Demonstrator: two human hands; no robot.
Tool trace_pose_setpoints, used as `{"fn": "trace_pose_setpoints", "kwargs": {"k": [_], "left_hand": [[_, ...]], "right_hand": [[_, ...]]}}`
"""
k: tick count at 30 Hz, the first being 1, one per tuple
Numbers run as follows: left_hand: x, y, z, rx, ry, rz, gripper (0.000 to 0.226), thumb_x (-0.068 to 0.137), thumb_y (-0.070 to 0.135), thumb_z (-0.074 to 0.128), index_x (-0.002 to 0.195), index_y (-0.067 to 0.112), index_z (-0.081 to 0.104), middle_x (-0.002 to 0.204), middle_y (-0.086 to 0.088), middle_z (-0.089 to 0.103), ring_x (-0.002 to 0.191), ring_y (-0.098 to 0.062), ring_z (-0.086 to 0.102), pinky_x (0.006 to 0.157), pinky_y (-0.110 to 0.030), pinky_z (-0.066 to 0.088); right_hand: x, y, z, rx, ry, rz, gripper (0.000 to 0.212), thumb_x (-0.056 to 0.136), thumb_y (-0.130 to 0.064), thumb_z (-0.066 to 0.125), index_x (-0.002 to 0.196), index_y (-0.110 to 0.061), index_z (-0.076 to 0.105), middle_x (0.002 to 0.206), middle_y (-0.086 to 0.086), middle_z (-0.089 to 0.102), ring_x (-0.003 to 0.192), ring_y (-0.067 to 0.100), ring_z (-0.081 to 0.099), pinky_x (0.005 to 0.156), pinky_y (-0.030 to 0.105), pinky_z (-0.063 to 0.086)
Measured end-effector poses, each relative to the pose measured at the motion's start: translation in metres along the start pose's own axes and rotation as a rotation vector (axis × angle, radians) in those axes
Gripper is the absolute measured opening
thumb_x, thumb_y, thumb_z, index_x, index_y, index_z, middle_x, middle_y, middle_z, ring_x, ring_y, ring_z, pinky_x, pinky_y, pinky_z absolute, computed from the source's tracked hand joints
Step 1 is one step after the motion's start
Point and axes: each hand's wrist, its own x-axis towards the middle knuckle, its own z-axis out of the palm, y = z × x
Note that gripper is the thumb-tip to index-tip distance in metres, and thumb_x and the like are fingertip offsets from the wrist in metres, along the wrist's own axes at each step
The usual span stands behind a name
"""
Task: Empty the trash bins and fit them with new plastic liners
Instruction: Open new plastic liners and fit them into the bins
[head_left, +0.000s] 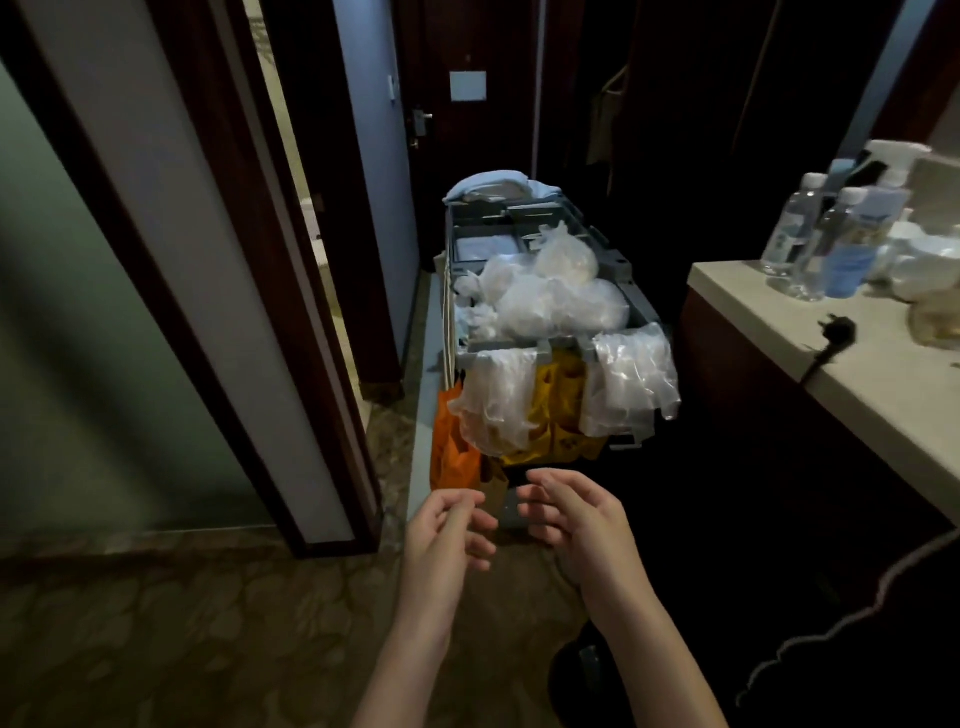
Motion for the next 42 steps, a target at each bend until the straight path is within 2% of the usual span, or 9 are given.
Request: {"fn": "trace_pose_setpoints", "kwargs": {"k": [6,13,20,26,31,33,37,39,42], "left_hand": [[0.106,0.020,0.040,-0.011,0.028,-0.048,0.017,0.099,0.021,0.054,0.098,0.013,0.069,0.078,-0.006,0.070,0.061,-0.015,0.063,0.053,-0.025,0.050],[0.192,0.032,0.062,0.018,0.033,-0.073,0.016,0.098,0.019,0.054,0.099,0.010,0.068,0.073,-0.003,0.069,0.061,-0.015,0.062,0.053,-0.026,0.050],[0.274,0.022,0.065,-0.035,0.021,-0.209,0.014,0.097,0.014,0.056,0.096,0.008,0.069,0.072,-0.005,0.069,0.056,-0.013,0.062,0.050,-0.025,0.049],[0.362,-0.009,0.064,-0.064,-0.050,-0.336,0.015,0.097,0.014,0.054,0.096,0.009,0.068,0.068,-0.003,0.071,0.053,-0.012,0.063,0.046,-0.024,0.048],[0.446,-0.024,0.077,-0.098,-0.146,-0.477,0.016,0.097,0.017,0.055,0.102,0.009,0.068,0.093,-0.008,0.073,0.073,-0.019,0.070,0.055,-0.028,0.052],[0.472,-0.027,0.081,-0.085,-0.174,-0.523,0.014,0.097,0.018,0.055,0.100,0.013,0.068,0.101,-0.006,0.071,0.083,-0.021,0.071,0.060,-0.030,0.054],[0.508,-0.032,0.076,-0.048,-0.251,-0.594,0.014,0.099,0.018,0.053,0.099,0.017,0.067,0.110,-0.004,0.068,0.090,-0.022,0.071,0.063,-0.030,0.058],[0.522,-0.037,0.071,-0.016,-0.273,-0.618,0.014,0.100,0.018,0.051,0.100,0.016,0.066,0.113,-0.005,0.067,0.094,-0.023,0.070,0.067,-0.032,0.058],[0.538,-0.044,0.066,0.009,-0.265,-0.655,0.015,0.099,0.017,0.052,0.104,0.013,0.065,0.115,-0.007,0.067,0.095,-0.024,0.070,0.070,-0.033,0.058]], "right_hand": [[0.125,-0.009,-0.003,0.074,-0.034,0.033,0.014,0.084,-0.031,0.069,0.092,-0.024,0.078,0.093,0.014,0.076,0.081,0.022,0.074,0.061,0.023,0.057],[0.214,-0.011,-0.003,0.092,-0.041,0.073,0.019,0.095,-0.017,0.062,0.087,-0.020,0.079,0.089,0.013,0.076,0.076,0.018,0.072,0.060,0.023,0.056],[0.281,0.008,-0.006,0.065,0.048,0.137,0.014,0.096,-0.015,0.060,0.095,-0.010,0.073,0.084,0.011,0.075,0.067,0.016,0.070,0.055,0.021,0.054],[0.340,0.042,0.006,-0.093,0.190,0.217,0.012,0.096,-0.016,0.061,0.095,-0.010,0.071,0.089,0.012,0.075,0.069,0.015,0.068,0.057,0.022,0.052],[0.405,0.074,0.021,-0.293,0.343,0.280,0.008,0.095,-0.014,0.062,0.100,-0.011,0.066,0.088,0.011,0.071,0.071,0.017,0.065,0.060,0.025,0.053],[0.433,0.088,0.025,-0.393,0.393,0.323,0.017,0.094,-0.015,0.063,0.110,-0.010,0.060,0.089,0.005,0.067,0.076,0.017,0.066,0.063,0.029,0.054],[0.482,0.115,0.033,-0.451,0.450,0.373,0.034,0.089,-0.016,0.068,0.114,-0.022,0.045,0.099,-0.005,0.058,0.079,0.016,0.068,0.055,0.023,0.048],[0.501,0.132,0.034,-0.462,0.492,0.390,0.030,0.088,-0.014,0.070,0.110,-0.018,0.050,0.097,0.001,0.063,0.075,0.017,0.068,0.052,0.023,0.048],[0.515,0.150,0.037,-0.547,0.577,0.389,0.009,0.085,-0.011,0.071,0.084,-0.015,0.063,0.078,0.007,0.068,0.063,0.015,0.066,0.054,0.029,0.053]]}}
